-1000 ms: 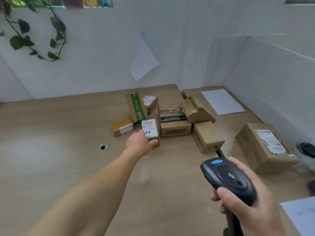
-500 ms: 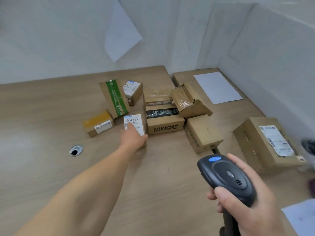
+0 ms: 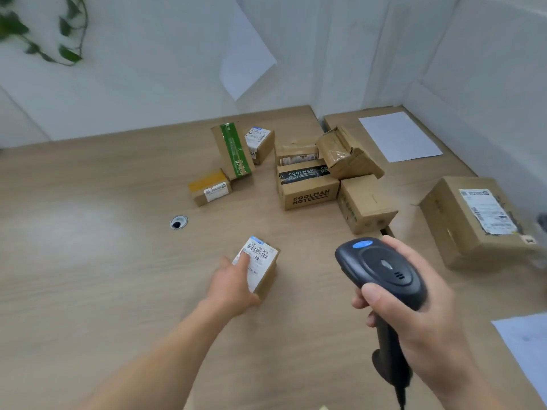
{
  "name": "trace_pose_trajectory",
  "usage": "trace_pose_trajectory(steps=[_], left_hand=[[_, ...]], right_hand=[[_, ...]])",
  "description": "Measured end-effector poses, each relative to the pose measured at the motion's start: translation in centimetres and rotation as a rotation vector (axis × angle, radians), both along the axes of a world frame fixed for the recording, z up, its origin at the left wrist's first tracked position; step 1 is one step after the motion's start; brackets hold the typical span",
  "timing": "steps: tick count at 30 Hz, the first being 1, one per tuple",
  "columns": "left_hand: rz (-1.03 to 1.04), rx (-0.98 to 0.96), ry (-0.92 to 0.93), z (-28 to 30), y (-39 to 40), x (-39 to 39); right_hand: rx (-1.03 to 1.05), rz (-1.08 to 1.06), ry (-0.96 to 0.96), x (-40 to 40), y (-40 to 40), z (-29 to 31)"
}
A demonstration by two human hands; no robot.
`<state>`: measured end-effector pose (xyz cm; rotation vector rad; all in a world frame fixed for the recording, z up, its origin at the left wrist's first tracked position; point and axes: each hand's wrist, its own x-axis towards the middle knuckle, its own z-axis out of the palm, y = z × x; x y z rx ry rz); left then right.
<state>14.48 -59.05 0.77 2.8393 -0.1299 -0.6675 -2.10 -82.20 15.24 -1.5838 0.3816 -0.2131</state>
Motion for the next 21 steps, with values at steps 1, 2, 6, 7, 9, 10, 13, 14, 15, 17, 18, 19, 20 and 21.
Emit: trace_pose_trajectory(steps=[1,2,6,7,9,10,13,14,15,17,18,19,20,21], left_hand=[[-0.035,0.036,-0.026,0.2,0.6,-2.4],[-0.077,0.078,-0.062,0.0,1.4,-4.9],[-0.276,0.223,-0.245,-1.4,3.4,-14.2],[-0.302,0.243,-0.247,-1.8,3.4,-16.1],[-0.289,0.257,-0.205,-2.4,2.9,-18.4],[-0.268,0.249,-0.201,-2.4,2.6,-18.8],[-0.322,0.293,-0.17,-1.4,1.5,-18.1],[-0.364,0.325,-0.113,-1.0,1.3,-17.6],[-0.4,0.346,-0.048,-0.6,1.2,-17.1],[-0.455,0.372,0.015,0.1,1.2,-16.4],[-0.477,0.373,0.015,0.2,1.6,-16.3],[-0.48,0.363,0.008,0.1,2.0,-16.4],[-0.451,0.326,0.012,-0.1,2.5,-16.7],[-0.372,0.243,0.019,-0.2,3.1,-17.0]], right_hand=[[-0.001,0.016,-0.012,-1.0,0.1,0.1],[0.0,0.035,-0.022,-2.0,0.2,0.1],[0.014,0.12,-0.032,-6.3,0.6,0.1],[0.016,0.136,-0.031,-7.4,0.7,0.1],[0.016,0.164,-0.026,-9.2,1.1,0.4],[0.014,0.172,-0.024,-9.9,1.2,0.5],[0.01,0.184,-0.032,-11.8,1.4,0.8],[0.011,0.186,-0.035,-12.4,1.5,0.9],[0.009,0.185,-0.038,-13.0,1.5,1.0],[-0.004,0.18,-0.039,-14.0,1.6,1.2],[-0.014,0.177,-0.038,-14.5,1.6,1.2],[-0.025,0.174,-0.038,-14.9,1.6,1.2],[-0.031,0.169,-0.038,-15.3,1.7,1.2],[-0.032,0.165,-0.037,-15.7,1.8,1.3]])
